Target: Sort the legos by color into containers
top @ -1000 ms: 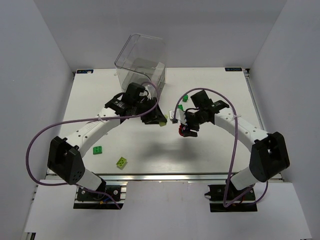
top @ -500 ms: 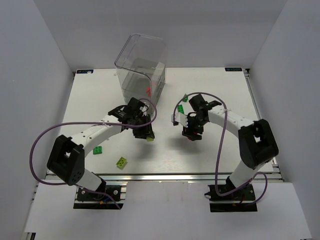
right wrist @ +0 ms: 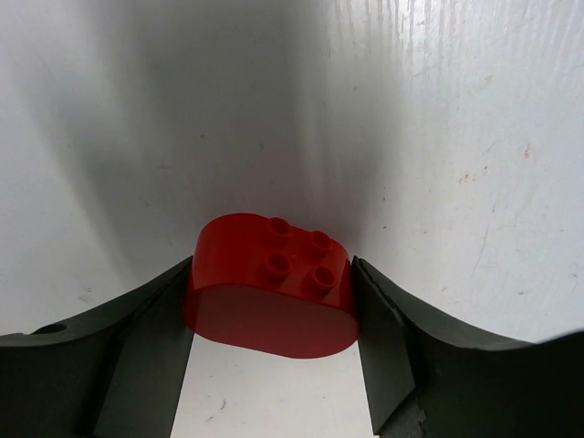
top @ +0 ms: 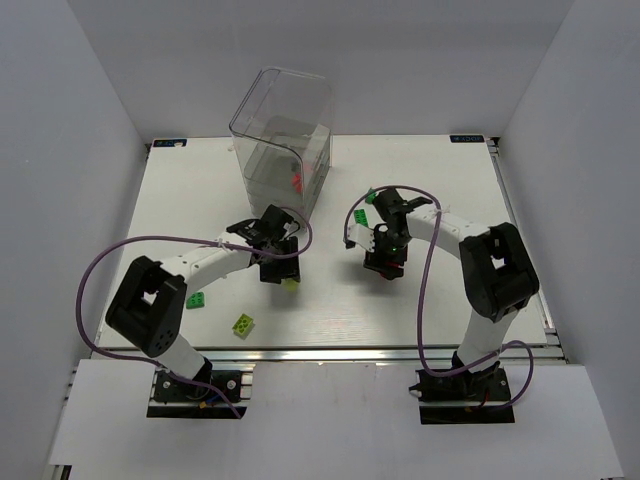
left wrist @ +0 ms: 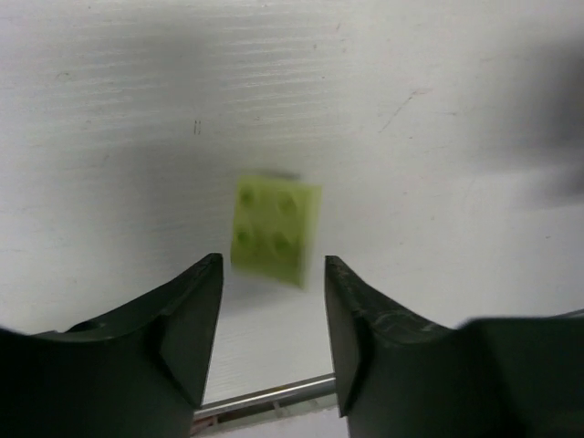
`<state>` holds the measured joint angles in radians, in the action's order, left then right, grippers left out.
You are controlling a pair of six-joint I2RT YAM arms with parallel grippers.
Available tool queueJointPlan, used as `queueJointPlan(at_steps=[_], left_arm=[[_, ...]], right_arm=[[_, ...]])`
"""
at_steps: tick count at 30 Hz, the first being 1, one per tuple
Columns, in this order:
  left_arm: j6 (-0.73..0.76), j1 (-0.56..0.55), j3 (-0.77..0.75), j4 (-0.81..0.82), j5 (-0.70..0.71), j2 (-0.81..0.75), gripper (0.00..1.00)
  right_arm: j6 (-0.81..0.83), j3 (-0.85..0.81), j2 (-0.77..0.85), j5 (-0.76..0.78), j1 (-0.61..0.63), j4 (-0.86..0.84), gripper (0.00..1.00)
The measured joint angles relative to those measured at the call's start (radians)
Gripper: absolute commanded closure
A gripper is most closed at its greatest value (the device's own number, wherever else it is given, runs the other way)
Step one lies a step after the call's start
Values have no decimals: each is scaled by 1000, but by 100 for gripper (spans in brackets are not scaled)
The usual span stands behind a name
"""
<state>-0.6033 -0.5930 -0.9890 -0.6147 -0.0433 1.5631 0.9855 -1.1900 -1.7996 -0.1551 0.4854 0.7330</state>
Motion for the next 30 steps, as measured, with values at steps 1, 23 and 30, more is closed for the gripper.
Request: queueJointPlan(at_steps=[1,23,30], left_arm=[[-1,0,4,3,3,5,36],[10,0,-13,15,-4,-229,16],[17,0,-69,37,-22,-378,19]], right_arm=[[-4,0,-4,7,0,0,71],[-42,-5,-23,46,-10,27,11],[-49,-58,-21,23,-21,79,11]])
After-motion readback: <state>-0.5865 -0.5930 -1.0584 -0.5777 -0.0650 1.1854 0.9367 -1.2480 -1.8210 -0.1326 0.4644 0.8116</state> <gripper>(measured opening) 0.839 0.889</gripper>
